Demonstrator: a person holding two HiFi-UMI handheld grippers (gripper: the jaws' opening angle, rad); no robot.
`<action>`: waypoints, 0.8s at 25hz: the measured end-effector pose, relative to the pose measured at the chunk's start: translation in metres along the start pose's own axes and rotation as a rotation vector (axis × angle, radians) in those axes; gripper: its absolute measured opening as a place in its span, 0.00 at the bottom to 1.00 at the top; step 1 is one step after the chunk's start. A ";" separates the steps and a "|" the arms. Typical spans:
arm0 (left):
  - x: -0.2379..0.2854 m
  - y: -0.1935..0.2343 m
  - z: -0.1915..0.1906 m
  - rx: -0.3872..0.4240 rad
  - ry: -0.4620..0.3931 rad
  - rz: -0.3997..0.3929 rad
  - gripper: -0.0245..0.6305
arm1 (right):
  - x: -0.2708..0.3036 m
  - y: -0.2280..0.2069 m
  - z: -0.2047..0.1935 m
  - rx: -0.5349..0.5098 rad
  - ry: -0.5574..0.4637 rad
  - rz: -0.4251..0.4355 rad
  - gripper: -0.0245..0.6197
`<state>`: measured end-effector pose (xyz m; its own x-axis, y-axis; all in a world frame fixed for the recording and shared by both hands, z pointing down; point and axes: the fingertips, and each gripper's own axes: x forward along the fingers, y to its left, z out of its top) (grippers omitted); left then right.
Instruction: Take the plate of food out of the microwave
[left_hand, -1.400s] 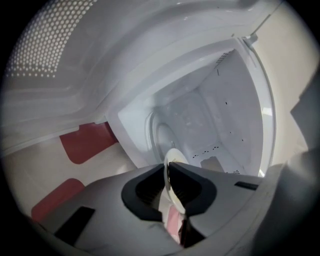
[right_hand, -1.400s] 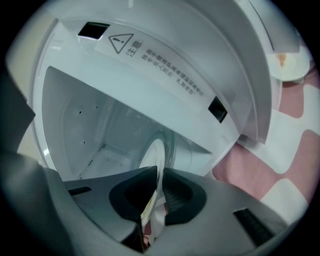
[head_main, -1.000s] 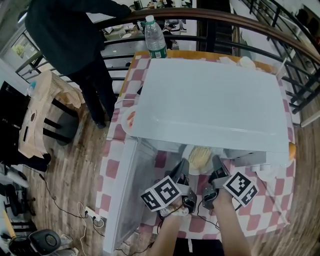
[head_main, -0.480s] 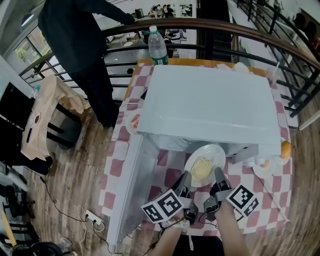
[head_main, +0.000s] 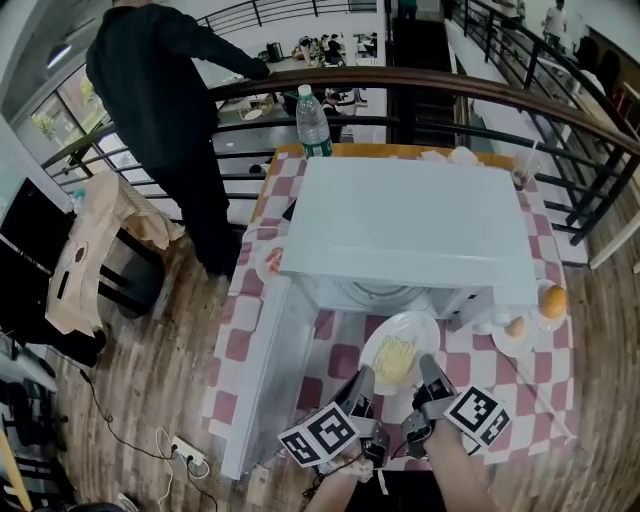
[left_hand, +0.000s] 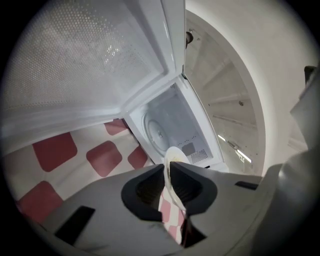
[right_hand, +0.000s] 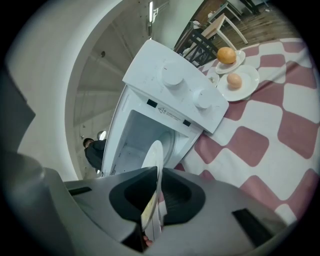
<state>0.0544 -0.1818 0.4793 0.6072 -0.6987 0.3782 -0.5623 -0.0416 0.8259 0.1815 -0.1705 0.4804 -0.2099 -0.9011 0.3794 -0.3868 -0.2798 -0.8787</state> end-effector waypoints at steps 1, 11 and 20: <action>-0.003 -0.001 -0.001 -0.002 -0.003 -0.002 0.11 | -0.003 0.001 -0.001 -0.001 0.000 0.003 0.08; -0.011 -0.014 0.000 0.017 -0.011 -0.016 0.11 | -0.017 0.012 0.003 -0.008 -0.018 0.025 0.08; -0.007 -0.018 0.002 0.017 -0.016 -0.019 0.11 | -0.014 0.015 0.010 -0.005 -0.023 0.033 0.08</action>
<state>0.0592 -0.1780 0.4605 0.6088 -0.7091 0.3558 -0.5602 -0.0667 0.8257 0.1872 -0.1652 0.4592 -0.2022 -0.9172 0.3434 -0.3848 -0.2481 -0.8890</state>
